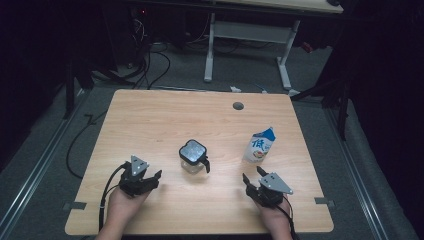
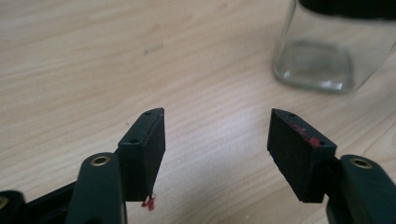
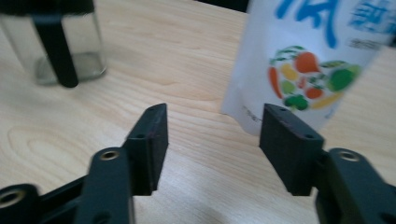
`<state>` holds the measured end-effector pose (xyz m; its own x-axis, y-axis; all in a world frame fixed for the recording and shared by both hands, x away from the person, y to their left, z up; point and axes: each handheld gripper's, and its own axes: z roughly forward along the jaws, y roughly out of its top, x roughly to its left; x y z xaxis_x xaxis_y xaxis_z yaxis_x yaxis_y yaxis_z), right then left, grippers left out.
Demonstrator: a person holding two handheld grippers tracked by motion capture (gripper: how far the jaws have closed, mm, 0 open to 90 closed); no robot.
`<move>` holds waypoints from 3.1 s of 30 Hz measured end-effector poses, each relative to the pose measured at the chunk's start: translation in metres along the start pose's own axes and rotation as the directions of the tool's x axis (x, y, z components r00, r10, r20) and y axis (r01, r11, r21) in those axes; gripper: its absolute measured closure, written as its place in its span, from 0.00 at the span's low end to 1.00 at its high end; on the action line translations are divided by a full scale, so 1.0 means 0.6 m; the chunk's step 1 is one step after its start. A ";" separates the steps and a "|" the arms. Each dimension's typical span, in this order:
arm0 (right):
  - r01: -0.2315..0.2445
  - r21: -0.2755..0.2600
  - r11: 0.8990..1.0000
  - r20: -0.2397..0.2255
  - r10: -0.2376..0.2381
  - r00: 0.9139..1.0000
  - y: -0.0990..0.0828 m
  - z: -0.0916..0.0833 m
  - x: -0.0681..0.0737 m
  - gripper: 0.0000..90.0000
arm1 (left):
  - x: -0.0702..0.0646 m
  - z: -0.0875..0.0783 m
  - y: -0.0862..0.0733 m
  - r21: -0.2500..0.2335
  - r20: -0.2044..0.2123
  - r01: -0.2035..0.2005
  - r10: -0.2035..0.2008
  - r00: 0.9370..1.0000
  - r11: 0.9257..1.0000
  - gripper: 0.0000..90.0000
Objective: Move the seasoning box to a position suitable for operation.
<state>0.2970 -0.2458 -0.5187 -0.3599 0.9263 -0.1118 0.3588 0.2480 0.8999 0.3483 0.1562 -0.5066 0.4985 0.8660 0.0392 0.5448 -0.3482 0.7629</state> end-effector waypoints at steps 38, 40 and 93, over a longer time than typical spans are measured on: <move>0.058 0.088 0.994 -0.289 -0.031 0.957 0.056 0.075 0.149 1.00 | 0.029 0.001 -0.035 -0.153 0.108 0.022 -0.006 0.994 0.988 0.68; 0.061 0.093 0.994 -0.293 -0.032 0.956 0.058 0.080 0.155 1.00 | 0.029 0.002 -0.036 -0.148 0.113 0.028 -0.011 0.994 0.989 0.66; 0.000 0.162 0.987 -0.104 0.017 0.994 0.068 0.099 0.072 0.93 | 0.028 0.020 -0.025 -0.160 0.122 0.078 -0.058 0.991 0.984 0.76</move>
<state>0.3473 -0.1785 -0.5123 -0.4414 0.8958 -0.0518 0.4940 0.2908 0.8194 0.3565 0.1718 -0.5249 0.5443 0.8346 -0.0843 0.4672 -0.2182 0.8568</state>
